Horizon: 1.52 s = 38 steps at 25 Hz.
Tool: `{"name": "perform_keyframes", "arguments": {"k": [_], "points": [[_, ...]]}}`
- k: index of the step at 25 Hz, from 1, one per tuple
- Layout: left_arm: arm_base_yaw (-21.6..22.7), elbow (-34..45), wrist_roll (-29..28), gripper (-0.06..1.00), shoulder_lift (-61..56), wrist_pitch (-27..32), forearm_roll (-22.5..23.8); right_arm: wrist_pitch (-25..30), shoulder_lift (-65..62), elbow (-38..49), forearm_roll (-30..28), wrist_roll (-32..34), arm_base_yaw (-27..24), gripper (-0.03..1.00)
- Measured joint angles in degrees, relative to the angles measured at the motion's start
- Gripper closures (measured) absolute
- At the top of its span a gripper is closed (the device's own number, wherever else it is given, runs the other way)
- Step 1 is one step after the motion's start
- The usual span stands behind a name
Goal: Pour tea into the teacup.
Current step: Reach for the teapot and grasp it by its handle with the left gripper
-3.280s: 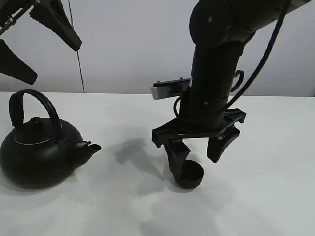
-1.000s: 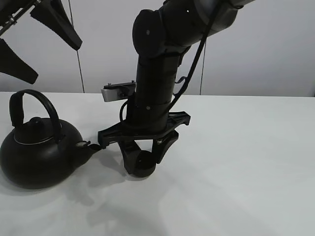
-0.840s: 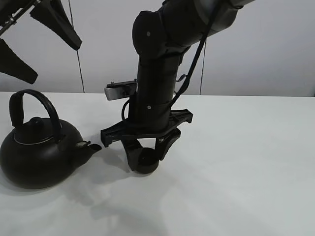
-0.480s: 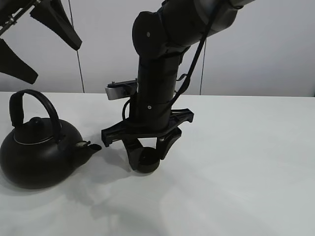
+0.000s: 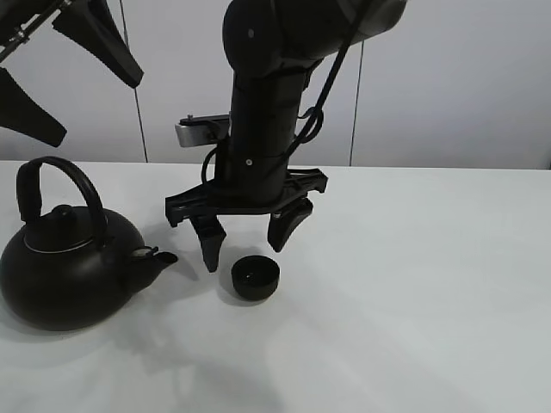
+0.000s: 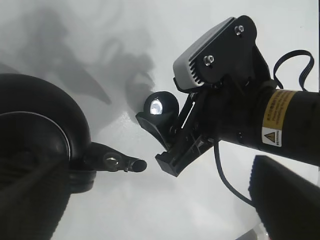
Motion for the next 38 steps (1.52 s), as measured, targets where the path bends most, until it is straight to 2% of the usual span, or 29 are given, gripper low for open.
{"name": "perform_keyframes", "arguments": {"k": [4,8,14,20,24,29,31,38], "points": [[0.0,0.0,0.0,0.25,0.0,0.0,0.1,0.6,0.0,0.0,0.1,1.3,-1.4,0.42],[0.0,0.0,0.0,0.25,0.0,-0.1,0.1,1.6,-1.2,0.0,0.1,1.9,-6.1,0.42],[0.0,0.0,0.0,0.25,0.0,-0.2,0.1,3.8,-7.7,0.0,-3.6,1.7,-18.8,0.42],[0.0,0.0,0.0,0.25,0.0,-0.2,0.1,10.1,-18.0,0.0,-12.1,-1.1,-31.4,0.42],[0.0,0.0,0.0,0.25,0.0,-0.2,0.1,13.4,-25.9,0.0,-14.3,-3.9,-38.9,0.42],[0.0,0.0,0.0,0.25,0.0,-0.2,0.1,14.6,-39.6,0.0,-13.0,-5.6,-45.2,0.42],[0.0,0.0,0.0,0.25,0.0,-0.3,0.1,15.1,-46.7,0.0,-11.7,-6.6,-45.5,0.42],[0.0,0.0,0.0,0.25,0.0,-0.3,0.1,15.9,-73.1,2.7,-0.3,-12.3,-45.5,0.42]]}}
